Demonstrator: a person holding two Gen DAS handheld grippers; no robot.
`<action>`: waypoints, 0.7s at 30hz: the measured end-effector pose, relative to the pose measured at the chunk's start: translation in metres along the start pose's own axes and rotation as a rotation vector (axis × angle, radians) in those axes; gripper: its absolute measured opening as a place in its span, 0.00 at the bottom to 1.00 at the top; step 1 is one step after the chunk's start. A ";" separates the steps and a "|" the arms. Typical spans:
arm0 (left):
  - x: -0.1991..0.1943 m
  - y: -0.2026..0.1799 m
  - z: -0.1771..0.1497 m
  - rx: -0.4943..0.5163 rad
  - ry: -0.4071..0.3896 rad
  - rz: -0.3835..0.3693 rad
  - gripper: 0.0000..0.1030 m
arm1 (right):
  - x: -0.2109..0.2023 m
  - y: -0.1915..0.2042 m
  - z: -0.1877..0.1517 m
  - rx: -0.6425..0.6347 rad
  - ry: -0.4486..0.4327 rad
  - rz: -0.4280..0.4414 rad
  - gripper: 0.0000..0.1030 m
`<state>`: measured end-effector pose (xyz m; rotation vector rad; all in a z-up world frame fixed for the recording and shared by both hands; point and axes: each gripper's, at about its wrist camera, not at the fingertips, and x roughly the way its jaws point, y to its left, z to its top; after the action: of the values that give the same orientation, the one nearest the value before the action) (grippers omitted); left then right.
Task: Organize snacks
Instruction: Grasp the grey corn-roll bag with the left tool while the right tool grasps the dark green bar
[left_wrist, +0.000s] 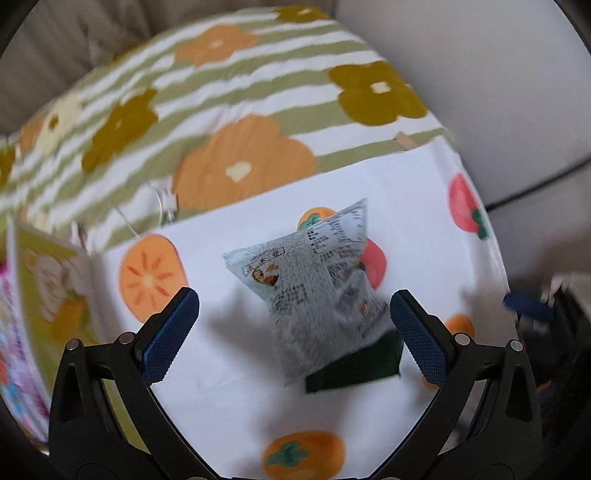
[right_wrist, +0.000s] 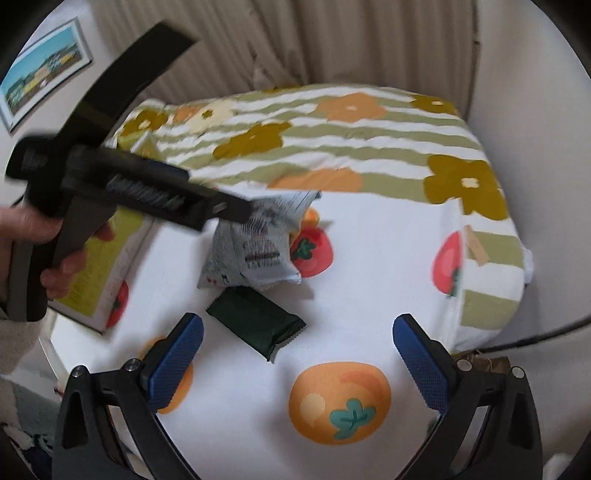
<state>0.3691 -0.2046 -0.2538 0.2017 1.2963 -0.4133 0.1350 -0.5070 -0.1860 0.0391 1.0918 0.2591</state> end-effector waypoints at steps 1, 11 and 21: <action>0.007 0.002 0.000 -0.023 0.011 -0.003 0.99 | 0.008 0.001 -0.001 -0.025 0.014 0.011 0.99; 0.056 0.010 -0.006 -0.174 0.066 -0.039 0.99 | 0.058 0.013 -0.007 -0.236 0.075 0.085 0.99; 0.055 0.036 -0.023 -0.225 0.043 -0.055 0.72 | 0.079 0.029 -0.011 -0.432 0.098 0.113 0.99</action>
<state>0.3751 -0.1733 -0.3153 -0.0148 1.3824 -0.3079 0.1542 -0.4619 -0.2557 -0.3011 1.1129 0.5984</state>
